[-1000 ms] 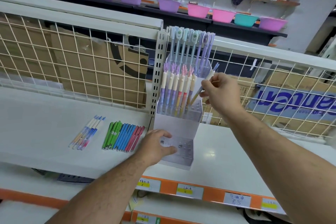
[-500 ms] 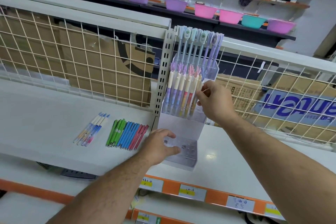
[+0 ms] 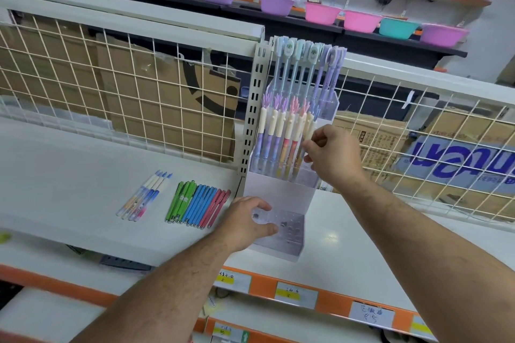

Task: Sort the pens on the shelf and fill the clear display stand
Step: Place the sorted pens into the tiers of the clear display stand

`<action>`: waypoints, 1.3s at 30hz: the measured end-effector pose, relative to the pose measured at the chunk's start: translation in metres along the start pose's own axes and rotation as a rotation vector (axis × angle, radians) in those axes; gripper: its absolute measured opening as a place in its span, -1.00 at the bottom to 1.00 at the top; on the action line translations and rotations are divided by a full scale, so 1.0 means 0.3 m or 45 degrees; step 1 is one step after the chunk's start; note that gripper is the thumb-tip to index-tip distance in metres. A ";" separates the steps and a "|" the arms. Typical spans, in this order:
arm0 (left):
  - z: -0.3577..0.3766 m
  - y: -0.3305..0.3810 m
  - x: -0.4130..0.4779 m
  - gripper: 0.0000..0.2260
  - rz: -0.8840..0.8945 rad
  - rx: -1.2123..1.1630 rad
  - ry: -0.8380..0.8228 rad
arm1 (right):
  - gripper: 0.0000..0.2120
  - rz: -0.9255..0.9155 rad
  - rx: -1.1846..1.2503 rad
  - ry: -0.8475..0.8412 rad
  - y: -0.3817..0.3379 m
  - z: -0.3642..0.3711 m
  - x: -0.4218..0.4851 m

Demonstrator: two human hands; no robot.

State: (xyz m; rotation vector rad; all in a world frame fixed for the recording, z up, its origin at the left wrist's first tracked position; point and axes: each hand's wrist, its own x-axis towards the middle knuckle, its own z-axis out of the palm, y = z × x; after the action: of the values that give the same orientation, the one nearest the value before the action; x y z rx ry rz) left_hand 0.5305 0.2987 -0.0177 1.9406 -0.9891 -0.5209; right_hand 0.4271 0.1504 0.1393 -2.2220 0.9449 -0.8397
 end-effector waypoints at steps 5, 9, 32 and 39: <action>0.002 -0.001 -0.001 -0.61 -0.009 0.002 0.001 | -0.87 0.044 0.041 -0.040 0.051 0.016 -0.041; 0.006 -0.002 -0.002 -0.61 -0.008 0.022 0.009 | -0.89 0.036 0.025 -0.081 0.111 0.037 -0.086; -0.126 -0.127 -0.038 -0.59 0.114 0.104 -0.046 | -0.70 -0.138 -0.138 -0.366 0.113 0.277 -0.230; -0.422 -0.308 -0.070 -0.69 0.062 0.048 0.112 | -0.71 -0.148 -0.156 -0.383 -0.081 0.525 -0.261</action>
State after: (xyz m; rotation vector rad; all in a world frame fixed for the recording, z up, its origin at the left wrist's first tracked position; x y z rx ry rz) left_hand 0.6437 0.4087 -0.0290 1.9508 -0.9940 -0.3881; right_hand 0.5084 0.2656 0.0313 -2.4412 0.7462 -0.4868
